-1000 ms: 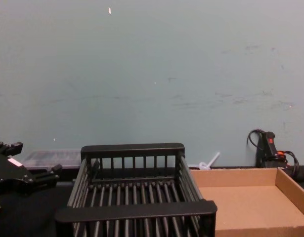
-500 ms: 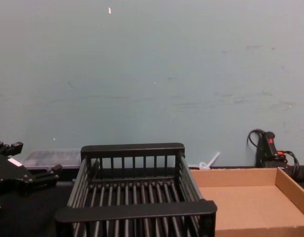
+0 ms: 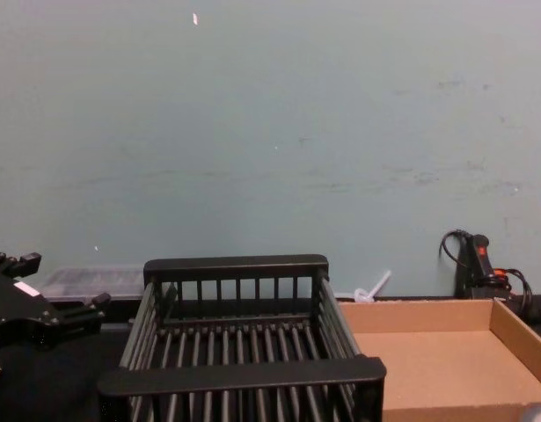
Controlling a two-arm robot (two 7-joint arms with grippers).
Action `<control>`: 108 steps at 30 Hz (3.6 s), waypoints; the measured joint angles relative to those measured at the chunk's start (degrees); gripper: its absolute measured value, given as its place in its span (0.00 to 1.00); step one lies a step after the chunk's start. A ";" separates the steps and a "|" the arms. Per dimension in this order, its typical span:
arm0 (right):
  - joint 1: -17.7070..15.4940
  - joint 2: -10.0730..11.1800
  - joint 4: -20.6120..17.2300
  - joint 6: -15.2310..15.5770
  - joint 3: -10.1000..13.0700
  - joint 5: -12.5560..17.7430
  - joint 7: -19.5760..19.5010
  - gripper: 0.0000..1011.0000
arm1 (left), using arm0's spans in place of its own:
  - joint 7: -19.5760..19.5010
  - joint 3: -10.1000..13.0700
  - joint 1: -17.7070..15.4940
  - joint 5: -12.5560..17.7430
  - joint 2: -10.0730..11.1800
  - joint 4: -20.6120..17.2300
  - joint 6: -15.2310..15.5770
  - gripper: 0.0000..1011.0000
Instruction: Pick up the white tape and place it into the black box , Pick up the silver tape and place it into the brown box.
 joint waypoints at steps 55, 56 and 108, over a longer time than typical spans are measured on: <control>35.84 -19.36 39.36 -1.82 -8.89 -9.65 -1.56 0.13 | 0.00 0.00 0.00 0.00 0.00 0.00 0.00 0.99; 35.97 -19.60 39.82 -1.84 -8.91 -9.95 -1.48 0.13 | 0.00 0.00 0.00 0.00 0.00 0.00 0.00 0.99; 35.97 -19.81 40.27 -1.95 -8.80 -10.48 -1.31 0.99 | 0.00 0.00 0.00 0.00 0.00 0.00 0.00 0.99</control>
